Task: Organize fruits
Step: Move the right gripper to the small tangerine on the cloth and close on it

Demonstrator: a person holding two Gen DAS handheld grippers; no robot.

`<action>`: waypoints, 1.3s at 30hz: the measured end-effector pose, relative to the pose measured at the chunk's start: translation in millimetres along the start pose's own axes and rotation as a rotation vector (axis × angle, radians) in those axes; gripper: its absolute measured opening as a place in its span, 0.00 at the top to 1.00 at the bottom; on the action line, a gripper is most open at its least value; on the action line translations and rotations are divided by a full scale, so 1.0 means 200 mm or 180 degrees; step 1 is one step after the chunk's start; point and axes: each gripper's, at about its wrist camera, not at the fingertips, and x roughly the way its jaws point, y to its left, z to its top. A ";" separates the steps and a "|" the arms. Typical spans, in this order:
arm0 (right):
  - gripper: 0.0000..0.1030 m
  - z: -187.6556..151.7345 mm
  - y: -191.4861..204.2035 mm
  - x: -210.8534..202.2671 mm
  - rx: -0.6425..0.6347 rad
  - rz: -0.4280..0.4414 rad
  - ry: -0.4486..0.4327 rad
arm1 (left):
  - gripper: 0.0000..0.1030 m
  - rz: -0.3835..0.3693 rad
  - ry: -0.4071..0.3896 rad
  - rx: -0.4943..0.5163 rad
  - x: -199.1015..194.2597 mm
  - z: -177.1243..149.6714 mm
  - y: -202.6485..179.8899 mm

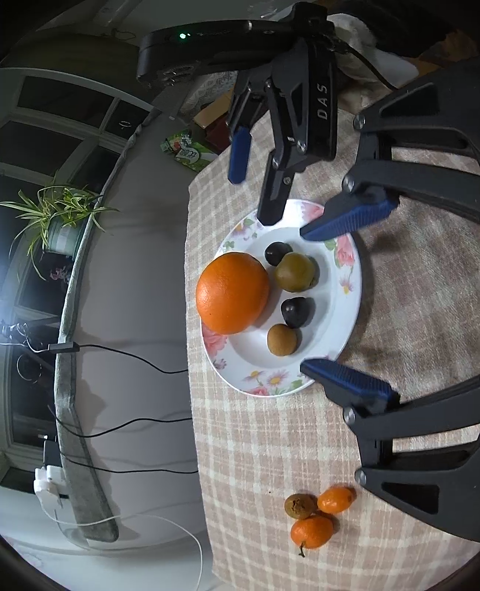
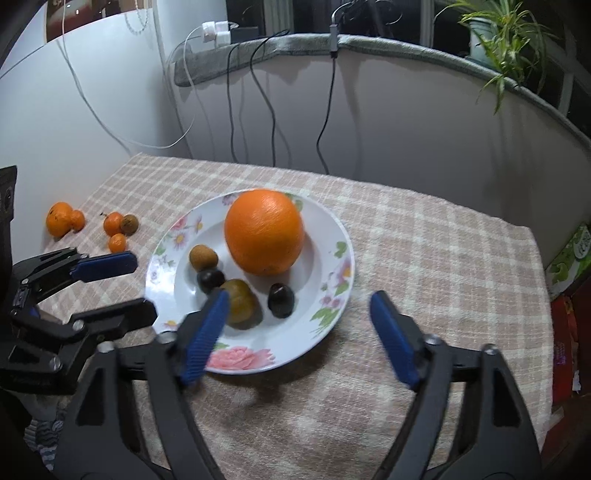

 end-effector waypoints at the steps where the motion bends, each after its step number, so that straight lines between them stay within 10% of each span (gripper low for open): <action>1: 0.13 0.00 0.00 -0.01 0.0008 -0.0015 -0.0017 | 0.30 0.0023 -0.0004 -0.0001 0.00 0.00 0.00; 39: 0.05 0.17 0.37 0.00 -0.0281 0.0297 -0.0262 | 0.24 0.0638 -0.0220 -0.0325 -0.22 -0.01 0.46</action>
